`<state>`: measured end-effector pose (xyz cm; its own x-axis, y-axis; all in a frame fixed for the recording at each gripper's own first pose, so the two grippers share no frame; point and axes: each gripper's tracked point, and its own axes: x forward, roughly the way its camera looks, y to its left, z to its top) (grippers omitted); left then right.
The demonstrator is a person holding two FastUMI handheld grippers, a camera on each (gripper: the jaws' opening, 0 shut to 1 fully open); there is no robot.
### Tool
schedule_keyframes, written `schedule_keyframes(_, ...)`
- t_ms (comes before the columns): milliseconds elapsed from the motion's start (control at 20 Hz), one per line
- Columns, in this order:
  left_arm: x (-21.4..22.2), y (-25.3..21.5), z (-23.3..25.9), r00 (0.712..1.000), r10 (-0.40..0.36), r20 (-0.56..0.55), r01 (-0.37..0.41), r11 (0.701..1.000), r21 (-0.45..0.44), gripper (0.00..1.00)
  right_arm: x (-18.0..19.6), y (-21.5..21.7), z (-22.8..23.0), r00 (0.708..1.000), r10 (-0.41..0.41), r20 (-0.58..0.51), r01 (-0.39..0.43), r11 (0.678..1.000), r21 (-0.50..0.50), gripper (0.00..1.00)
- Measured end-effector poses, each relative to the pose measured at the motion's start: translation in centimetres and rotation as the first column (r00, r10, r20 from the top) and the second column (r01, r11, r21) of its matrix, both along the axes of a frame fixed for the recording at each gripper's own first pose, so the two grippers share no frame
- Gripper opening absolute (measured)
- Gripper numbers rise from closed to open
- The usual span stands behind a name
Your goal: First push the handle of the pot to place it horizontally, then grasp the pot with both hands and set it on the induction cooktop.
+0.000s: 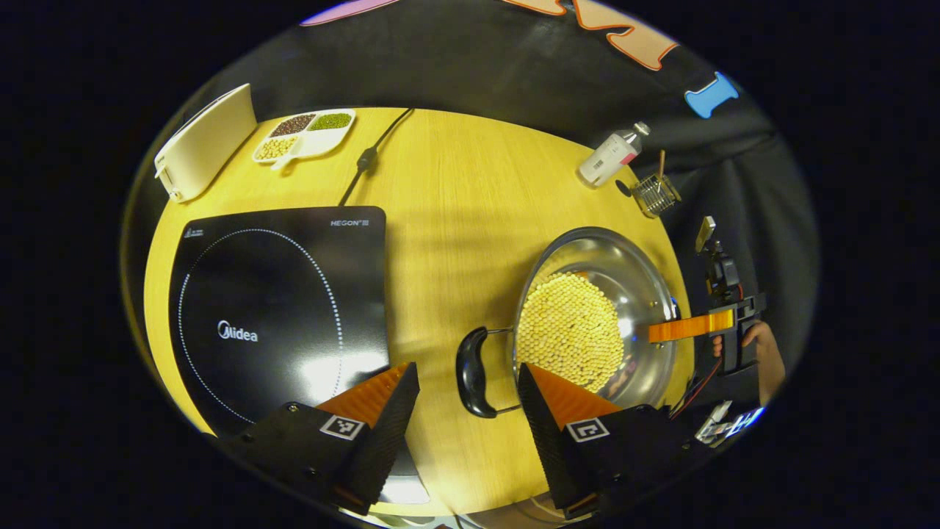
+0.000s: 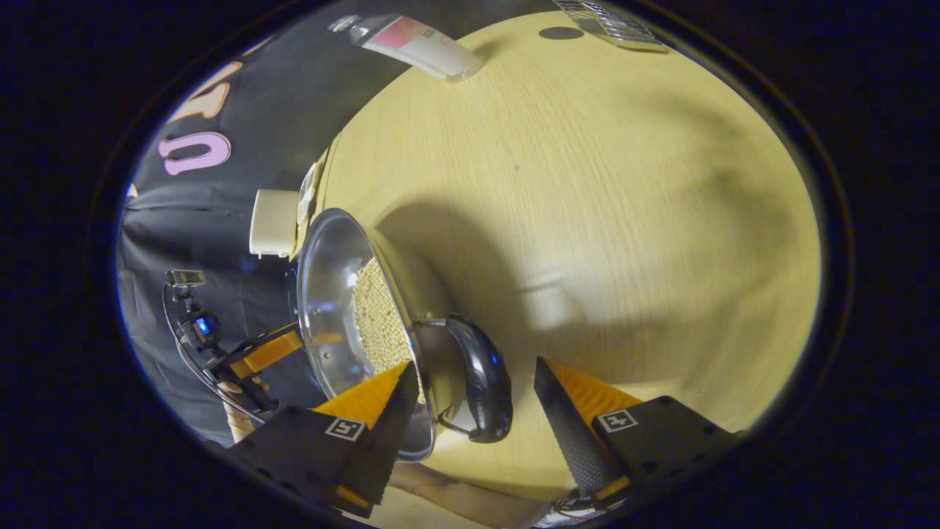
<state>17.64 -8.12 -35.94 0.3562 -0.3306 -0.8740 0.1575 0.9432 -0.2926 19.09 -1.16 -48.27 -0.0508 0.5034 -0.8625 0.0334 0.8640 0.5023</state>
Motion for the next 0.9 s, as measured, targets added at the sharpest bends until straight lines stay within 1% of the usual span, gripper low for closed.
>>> schedule_keyframes(50, -0.1, -0.4, -0.3, 1.0, -0.001, -0.015, 0.001, 1.0, -0.012, 0.85, 0.0, 0.0, 0.0, 1.0, 0.001, 0.0, -0.001, 1.0, 0.002, 0.87)
schedule_keyframes(100, 0.0, -0.6, -0.8, 1.0, -0.002, -0.03, 0.001, 1.0, -0.013, 0.85, 0.0, 0.0, 0.0, 1.0, 0.001, 0.001, -0.001, 1.0, 0.003, 0.87)
schedule_keyframes(250, 0.2, -2.7, -1.7, 0.998, 0.007, -0.066, -0.011, 0.998, -0.057, 0.85, 0.0, -0.2, -0.4, 1.0, 0.009, 0.002, -0.009, 1.0, -0.005, 0.87)
schedule_keyframes(350, 0.4, -2.9, -2.5, 0.997, 0.001, -0.082, -0.004, 0.999, -0.038, 0.85, -0.1, 0.0, -0.6, 1.0, 0.014, 0.0, -0.014, 1.0, 0.0, 0.87)
schedule_keyframes(500, 0.8, -3.2, -3.3, 0.994, -0.003, -0.107, -0.001, 0.999, -0.034, 0.85, 0.3, 0.6, -0.5, 1.0, 0.002, -0.002, -0.002, 1.0, 0.028, 0.87)
schedule_keyframes(550, 0.7, -3.3, -3.7, 0.993, -0.003, -0.12, 0.0, 0.999, -0.032, 0.85, 0.2, 0.8, -0.7, 1.0, 0.002, 0.0, -0.002, 0.999, 0.034, 0.97)
schedule_keyframes(650, 0.7, -3.4, -4.4, 0.99, -0.001, -0.144, -0.003, 1.0, -0.024, 0.85, 0.1, 0.8, -1.3, 1.0, 0.017, -0.009, -0.017, 1.0, 0.017, 0.67)
schedule_keyframes(700, 0.7, -3.5, -4.7, 0.988, 0.001, -0.154, -0.004, 1.0, -0.02, 0.85, -0.1, 0.7, -1.3, 1.0, 0.027, -0.01, -0.026, 1.0, 0.016, 0.63)
schedule_keyframes(750, 0.7, -3.3, -5.2, 0.987, 0.005, -0.161, -0.006, 1.0, -0.005, 0.85, -0.1, 1.4, -0.9, 1.0, 0.018, -0.017, -0.018, 0.999, 0.048, 0.63)
schedule_keyframes(800, 0.5, -2.6, -5.4, 0.985, 0.014, -0.171, -0.009, 1.0, 0.028, 0.75, 0.2, 1.4, -1.1, 1.0, 0.006, -0.022, -0.005, 0.999, 0.033, 0.58)
schedule_keyframes(850, 0.5, -2.2, -6.1, 0.983, 0.029, -0.182, -0.023, 0.999, 0.033, 0.82, 0.1, 1.4, -1.1, 0.999, 0.002, -0.032, -0.001, 1.0, 0.026, 0.52)
schedule_keyframes(900, 0.8, -2.3, -6.2, 0.982, 0.044, -0.185, -0.04, 0.999, 0.026, 0.65, 0.2, 1.3, -1.0, 0.999, -0.005, -0.031, 0.005, 1.0, 0.025, 0.47)
